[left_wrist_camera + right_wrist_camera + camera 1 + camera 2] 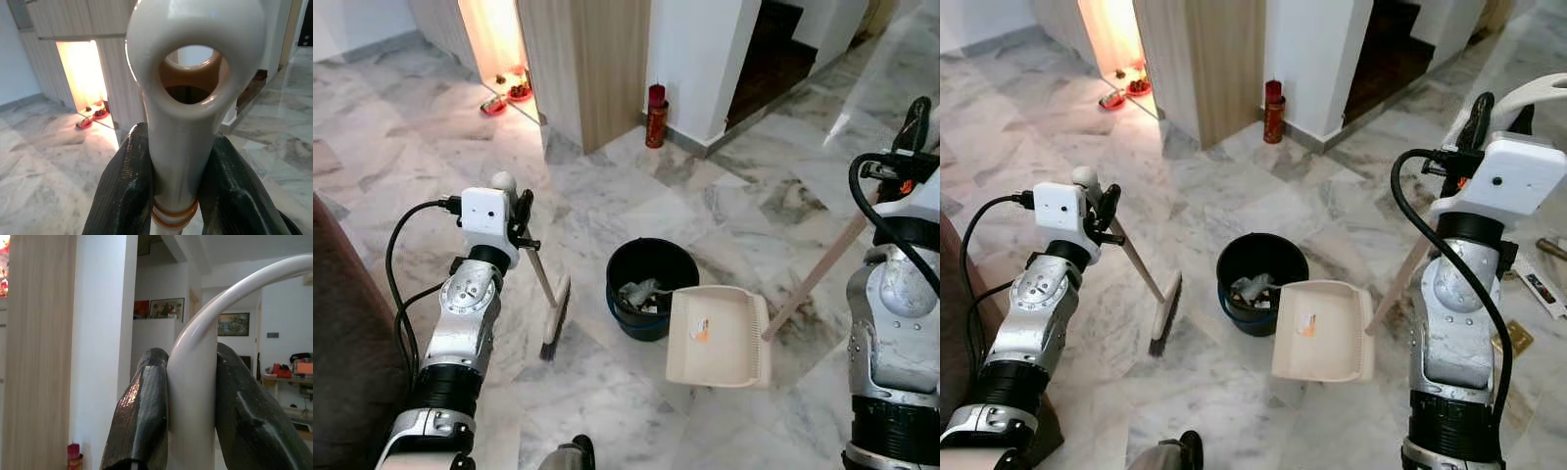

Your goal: Sweep floor

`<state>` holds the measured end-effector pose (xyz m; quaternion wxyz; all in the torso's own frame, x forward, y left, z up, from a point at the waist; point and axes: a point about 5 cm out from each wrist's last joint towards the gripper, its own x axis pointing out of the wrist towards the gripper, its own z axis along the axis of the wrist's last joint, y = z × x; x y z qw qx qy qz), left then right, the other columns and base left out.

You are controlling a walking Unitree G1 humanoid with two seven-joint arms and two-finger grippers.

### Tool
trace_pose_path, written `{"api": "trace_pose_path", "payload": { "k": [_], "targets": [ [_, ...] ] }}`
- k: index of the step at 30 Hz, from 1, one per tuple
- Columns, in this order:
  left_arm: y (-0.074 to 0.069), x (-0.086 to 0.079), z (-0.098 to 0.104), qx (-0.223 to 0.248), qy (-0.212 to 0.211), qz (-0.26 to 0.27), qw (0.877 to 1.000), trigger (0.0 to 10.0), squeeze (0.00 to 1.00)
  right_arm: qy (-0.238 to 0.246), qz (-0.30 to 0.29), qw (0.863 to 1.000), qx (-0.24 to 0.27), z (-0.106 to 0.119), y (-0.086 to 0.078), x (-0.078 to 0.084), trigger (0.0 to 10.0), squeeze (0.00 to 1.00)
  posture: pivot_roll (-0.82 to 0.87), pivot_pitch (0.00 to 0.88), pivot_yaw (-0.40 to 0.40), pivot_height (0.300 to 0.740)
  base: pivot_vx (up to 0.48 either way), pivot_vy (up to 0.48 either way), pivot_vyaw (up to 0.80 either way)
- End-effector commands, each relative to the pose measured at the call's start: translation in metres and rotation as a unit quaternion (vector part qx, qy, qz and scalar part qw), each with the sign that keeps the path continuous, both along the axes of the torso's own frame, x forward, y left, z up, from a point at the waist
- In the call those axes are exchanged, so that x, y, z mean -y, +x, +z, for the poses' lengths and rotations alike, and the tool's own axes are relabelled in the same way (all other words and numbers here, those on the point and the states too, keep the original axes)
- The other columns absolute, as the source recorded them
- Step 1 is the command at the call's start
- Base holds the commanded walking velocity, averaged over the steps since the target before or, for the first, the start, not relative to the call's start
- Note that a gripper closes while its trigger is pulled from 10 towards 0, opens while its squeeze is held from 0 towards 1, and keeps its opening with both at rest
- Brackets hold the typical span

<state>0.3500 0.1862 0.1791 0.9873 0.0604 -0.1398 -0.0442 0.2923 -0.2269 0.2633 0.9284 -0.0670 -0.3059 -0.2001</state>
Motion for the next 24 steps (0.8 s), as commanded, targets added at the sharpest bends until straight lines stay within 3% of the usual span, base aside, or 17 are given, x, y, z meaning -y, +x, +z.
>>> {"api": "trace_pose_path", "payload": {
  "k": [1,10,24],
  "targets": [
    [-0.001,0.0022,0.0125,0.03,0.003,-0.004,1.0,10.0,0.0,-0.005,-0.005,1.0,0.029,0.0115,-0.0053,0.0029,10.0,0.0,0.11,0.126,-0.007,0.74,0.0,0.0,0.0],
    [-0.0013,0.0014,0.0121,0.03,0.001,-0.003,1.0,10.0,0.0,-0.006,-0.004,1.0,0.028,0.012,-0.0051,0.0032,10.0,0.0,0.11,0.128,-0.009,0.74,0.0,0.0,0.0],
    [-0.001,0.0019,0.012,0.029,0.0,-0.004,1.0,10.0,0.0,-0.007,-0.005,1.0,0.027,0.0123,-0.005,0.0035,10.0,0.0,0.11,0.13,-0.01,0.74,-0.189,0.0,0.0]
  ]
}}
